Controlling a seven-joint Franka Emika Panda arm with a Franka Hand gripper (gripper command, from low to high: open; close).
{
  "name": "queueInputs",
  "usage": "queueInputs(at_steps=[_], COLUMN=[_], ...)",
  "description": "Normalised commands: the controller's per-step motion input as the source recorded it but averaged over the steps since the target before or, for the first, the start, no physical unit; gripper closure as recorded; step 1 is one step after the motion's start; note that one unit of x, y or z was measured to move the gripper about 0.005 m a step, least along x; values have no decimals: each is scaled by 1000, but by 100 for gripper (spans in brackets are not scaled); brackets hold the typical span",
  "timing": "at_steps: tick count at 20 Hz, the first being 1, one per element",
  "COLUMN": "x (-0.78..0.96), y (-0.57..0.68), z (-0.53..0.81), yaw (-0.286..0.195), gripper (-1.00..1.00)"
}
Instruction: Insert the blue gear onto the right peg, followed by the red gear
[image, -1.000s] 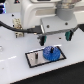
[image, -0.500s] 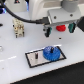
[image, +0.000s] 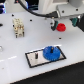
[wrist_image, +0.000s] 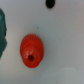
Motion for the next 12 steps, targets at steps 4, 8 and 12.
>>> queueInputs(at_steps=[4,8,12], x=[-480,-424,-415], y=[311,211,52], z=[-140,-223,-333], yaw=[0,0,0], gripper=[-100,-100,-100])
